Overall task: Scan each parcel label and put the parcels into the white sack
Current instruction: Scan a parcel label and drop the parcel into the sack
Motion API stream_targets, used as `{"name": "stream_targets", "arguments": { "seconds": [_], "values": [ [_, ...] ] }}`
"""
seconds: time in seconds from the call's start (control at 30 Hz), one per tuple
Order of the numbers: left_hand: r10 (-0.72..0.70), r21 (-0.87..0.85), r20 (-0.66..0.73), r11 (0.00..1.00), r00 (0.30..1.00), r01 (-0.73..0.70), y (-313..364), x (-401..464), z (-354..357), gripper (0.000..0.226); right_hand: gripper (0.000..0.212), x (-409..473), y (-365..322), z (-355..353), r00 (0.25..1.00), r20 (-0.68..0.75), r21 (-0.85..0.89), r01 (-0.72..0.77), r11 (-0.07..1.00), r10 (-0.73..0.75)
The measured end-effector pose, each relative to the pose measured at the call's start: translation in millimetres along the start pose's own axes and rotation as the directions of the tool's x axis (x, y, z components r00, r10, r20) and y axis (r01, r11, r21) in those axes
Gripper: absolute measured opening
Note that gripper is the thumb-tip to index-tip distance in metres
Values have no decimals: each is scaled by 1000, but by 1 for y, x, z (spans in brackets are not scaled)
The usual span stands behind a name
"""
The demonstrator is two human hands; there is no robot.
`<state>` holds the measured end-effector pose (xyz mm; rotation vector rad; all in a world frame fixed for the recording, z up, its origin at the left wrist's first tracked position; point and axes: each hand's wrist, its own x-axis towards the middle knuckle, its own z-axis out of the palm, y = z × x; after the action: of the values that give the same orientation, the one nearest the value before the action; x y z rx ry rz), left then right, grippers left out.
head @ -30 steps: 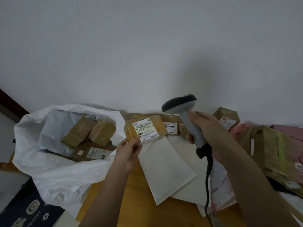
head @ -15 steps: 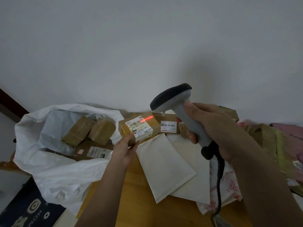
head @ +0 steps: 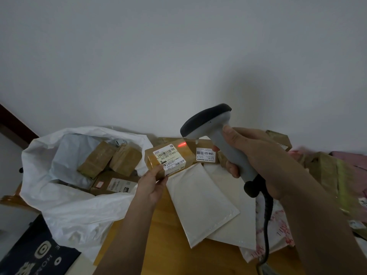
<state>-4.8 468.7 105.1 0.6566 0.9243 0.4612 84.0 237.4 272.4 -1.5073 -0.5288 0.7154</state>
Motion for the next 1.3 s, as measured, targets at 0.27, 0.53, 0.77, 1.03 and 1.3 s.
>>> {"name": "stream_targets", "arguments": {
  "seconds": [0.27,0.53,0.77,1.03,1.3],
  "values": [
    [14,7,-29,1000,999,-13,1,-2,0,23,54,5,2,4,1000,14,1,0,1000,0],
    [18,-35,-39,999,999,-20,4,-2,-5,14,55,19,9,15,997,53,91,-63,994,58],
    [19,-255,-124,966,992,-50,11,1,-26,21,35,39,30,31,991,1,123,-131,984,132],
    [87,-230,-460,950,884,-213,41,31,-67,59,25,61,49,44,971,-74,118,-220,968,229],
    [136,29,-743,985,655,-172,49,59,-89,39,21,75,64,52,960,-81,96,-259,961,267]
  ]
}}
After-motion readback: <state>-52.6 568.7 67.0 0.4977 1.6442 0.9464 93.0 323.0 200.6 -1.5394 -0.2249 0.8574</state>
